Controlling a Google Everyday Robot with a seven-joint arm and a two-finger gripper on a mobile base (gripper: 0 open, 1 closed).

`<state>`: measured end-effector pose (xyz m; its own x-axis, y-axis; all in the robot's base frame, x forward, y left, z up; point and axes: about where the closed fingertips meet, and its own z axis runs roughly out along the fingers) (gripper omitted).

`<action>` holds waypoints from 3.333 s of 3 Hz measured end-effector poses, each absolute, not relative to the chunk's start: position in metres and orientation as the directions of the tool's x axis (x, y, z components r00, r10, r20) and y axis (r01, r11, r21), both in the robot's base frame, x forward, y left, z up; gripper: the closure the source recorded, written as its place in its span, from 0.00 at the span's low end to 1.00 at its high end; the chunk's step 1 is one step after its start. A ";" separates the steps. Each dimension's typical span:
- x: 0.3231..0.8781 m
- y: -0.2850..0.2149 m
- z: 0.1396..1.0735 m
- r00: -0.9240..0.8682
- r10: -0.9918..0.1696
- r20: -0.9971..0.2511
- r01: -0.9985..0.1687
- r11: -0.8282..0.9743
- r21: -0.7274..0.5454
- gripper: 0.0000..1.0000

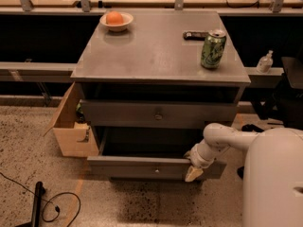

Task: Open middle drawer

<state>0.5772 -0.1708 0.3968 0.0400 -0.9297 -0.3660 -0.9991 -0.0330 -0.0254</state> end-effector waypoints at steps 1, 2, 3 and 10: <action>0.577 -0.171 0.397 0.040 -0.930 -0.366 -0.999 -0.033 -0.025 0.65; 0.566 -0.170 0.403 0.039 -0.935 -0.353 -0.999 -0.042 -0.001 0.88; 0.566 -0.170 0.404 0.039 -0.935 -0.353 -0.999 -0.042 -0.001 0.88; 0.565 -0.172 0.419 -0.096 -0.958 -0.271 -0.995 0.088 0.039 0.14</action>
Offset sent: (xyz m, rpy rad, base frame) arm -0.0361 -0.0003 0.0270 -0.0516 0.0710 0.0249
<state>0.5653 -0.1718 0.4186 -0.0957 -0.9577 -0.2713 -0.9953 0.0883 0.0393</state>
